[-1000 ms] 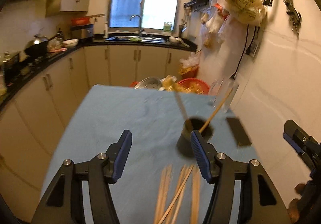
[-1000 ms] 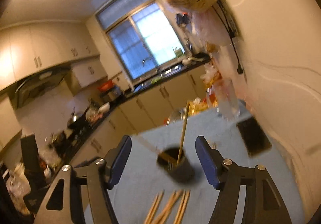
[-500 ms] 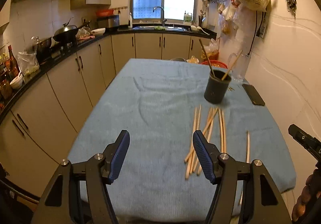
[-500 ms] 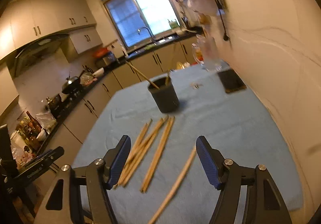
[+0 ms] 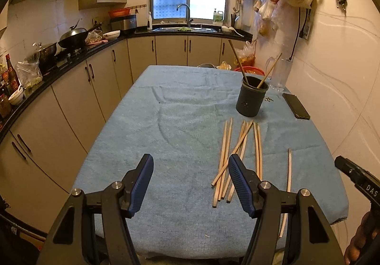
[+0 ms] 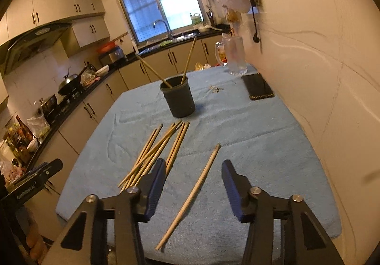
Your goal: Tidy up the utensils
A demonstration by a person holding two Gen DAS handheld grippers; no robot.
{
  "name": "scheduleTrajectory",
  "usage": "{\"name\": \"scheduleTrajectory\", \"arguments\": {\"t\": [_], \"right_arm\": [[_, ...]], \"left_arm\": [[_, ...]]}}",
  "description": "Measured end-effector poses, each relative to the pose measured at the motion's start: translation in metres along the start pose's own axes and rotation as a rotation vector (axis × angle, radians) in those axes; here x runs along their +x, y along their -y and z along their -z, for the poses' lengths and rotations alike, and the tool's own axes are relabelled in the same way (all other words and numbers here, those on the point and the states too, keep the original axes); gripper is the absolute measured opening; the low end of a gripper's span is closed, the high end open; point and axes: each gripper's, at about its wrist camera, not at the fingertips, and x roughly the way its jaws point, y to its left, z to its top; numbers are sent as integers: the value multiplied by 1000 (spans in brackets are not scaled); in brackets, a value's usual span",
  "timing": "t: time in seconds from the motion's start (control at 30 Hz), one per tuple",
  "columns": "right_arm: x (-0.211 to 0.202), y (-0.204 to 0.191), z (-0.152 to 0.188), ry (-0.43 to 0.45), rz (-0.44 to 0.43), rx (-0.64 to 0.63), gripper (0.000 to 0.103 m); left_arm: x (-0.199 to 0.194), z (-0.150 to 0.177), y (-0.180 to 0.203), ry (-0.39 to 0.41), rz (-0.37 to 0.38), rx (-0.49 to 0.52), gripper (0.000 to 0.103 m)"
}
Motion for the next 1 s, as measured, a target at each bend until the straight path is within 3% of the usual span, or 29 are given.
{"name": "scheduleTrajectory", "arguments": {"t": [0.13,0.5,0.67,1.0], "right_arm": [[19,0,0,-47,-8,-2,39],[91,16,-5,-204,5,32,38],[124,22,-12,-255,25,35,29],[164,25,-15,-301,97,-9,25]], "left_arm": [[15,-4,0,-27,1,1,66],[91,-20,-4,-178,60,-26,66],[116,-31,4,-200,61,4,66],[173,-51,27,-273,134,58,63]]}}
